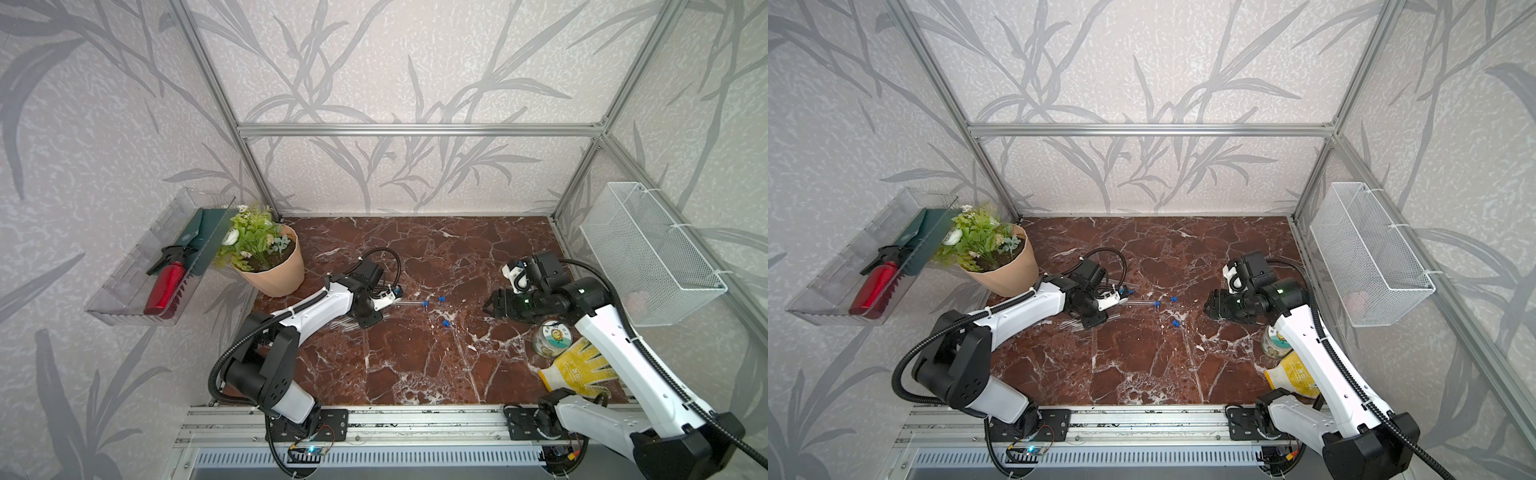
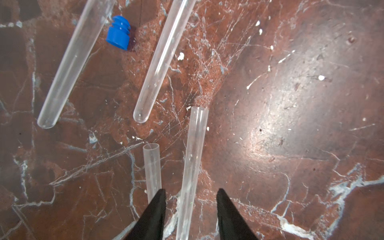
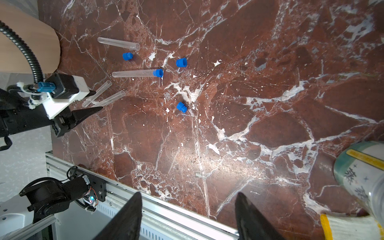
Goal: Insert stoppers into test tubes
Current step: Pick up the test tube at the center of the board.
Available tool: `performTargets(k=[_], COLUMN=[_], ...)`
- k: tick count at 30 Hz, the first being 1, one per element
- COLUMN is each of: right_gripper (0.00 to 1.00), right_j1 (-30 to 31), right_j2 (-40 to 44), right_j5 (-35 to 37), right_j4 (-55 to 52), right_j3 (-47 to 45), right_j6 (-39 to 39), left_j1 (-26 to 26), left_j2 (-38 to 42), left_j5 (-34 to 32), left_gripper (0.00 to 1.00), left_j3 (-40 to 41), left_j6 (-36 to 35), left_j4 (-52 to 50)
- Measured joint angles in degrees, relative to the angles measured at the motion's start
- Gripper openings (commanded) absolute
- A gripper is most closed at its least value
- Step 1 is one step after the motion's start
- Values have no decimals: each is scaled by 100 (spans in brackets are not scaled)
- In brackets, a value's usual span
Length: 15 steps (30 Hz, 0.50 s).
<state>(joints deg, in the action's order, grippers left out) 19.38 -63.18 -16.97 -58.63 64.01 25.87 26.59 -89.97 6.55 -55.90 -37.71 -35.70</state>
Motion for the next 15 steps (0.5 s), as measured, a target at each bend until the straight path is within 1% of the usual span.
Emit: performTargets(k=[7, 15], right_gripper=[70, 70], right_j1=[0, 0], right_j2=[0, 0], right_j5=[0, -2], right_j4=[-2, -2], right_j3=[0, 0], right_j6=[-2, 0], left_j1=[-13, -13], left_j2=[-352, -533], left_j5=[-2, -129], left_gripper=[44, 42], left_j3=[0, -2], left_j6=[-162, -289], left_j4=[39, 70])
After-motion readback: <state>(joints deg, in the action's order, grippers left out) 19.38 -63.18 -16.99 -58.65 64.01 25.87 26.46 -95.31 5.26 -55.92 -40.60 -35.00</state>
